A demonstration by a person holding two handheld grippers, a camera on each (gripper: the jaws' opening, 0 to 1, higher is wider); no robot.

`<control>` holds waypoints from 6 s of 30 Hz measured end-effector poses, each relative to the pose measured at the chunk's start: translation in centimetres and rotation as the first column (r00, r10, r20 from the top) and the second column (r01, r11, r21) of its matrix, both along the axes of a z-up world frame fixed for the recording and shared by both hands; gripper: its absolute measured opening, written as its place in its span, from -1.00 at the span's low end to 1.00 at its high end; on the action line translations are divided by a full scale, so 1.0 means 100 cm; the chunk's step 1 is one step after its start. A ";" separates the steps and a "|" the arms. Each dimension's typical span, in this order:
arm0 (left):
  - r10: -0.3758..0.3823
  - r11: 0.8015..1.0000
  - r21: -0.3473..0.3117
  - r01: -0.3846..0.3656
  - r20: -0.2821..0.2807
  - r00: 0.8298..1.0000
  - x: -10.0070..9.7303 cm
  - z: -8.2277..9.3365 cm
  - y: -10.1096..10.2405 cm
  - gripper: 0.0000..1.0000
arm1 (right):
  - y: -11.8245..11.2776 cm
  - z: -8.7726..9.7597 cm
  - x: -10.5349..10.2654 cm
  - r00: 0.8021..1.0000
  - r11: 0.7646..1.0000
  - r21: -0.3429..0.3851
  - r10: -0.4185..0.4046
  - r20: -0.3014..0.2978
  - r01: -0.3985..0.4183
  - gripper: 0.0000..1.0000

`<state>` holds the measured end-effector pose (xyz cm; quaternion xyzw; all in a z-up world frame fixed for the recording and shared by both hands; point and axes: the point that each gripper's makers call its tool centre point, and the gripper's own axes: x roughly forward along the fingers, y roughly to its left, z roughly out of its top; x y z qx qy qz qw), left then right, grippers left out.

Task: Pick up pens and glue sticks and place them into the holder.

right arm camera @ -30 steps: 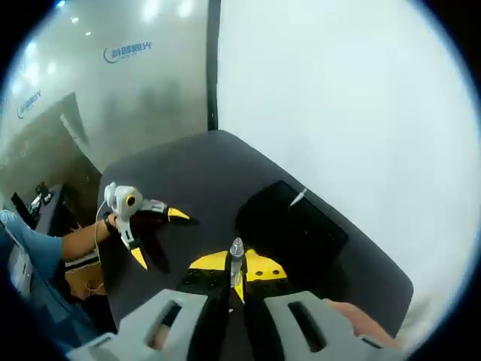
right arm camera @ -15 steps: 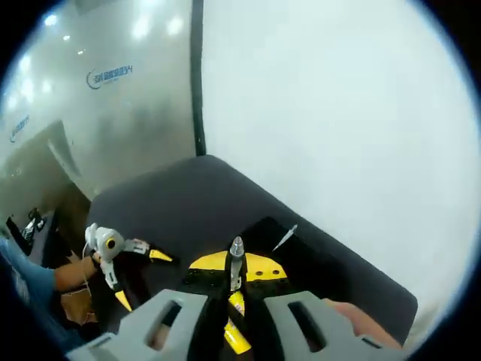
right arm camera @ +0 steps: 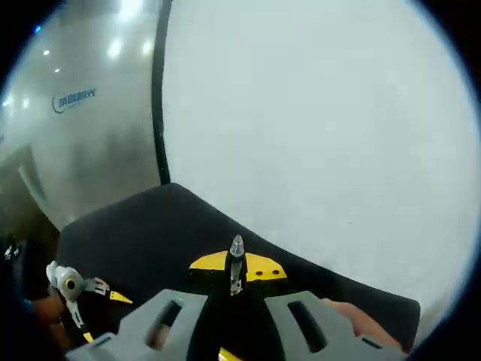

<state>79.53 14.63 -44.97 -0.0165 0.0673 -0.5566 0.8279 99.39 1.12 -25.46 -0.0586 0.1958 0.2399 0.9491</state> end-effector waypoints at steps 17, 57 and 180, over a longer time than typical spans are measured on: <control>-0.008 1.000 0.026 0.008 -0.002 1.000 -0.009 -0.004 -0.002 0.84 | 0.019 -0.046 0.023 0.999 1.000 -0.016 0.009 -0.045 -0.010 -0.93; -0.002 1.000 0.030 0.002 -0.004 1.000 -0.005 -0.006 0.000 0.83 | -0.041 -0.106 -0.148 0.963 0.963 -0.021 0.269 -0.012 -0.270 -0.73; 0.773 0.633 0.005 -0.774 0.058 0.632 -0.074 0.093 -0.020 -0.89 | -0.111 -0.199 -0.323 0.983 0.959 0.276 0.015 0.184 -0.067 -0.54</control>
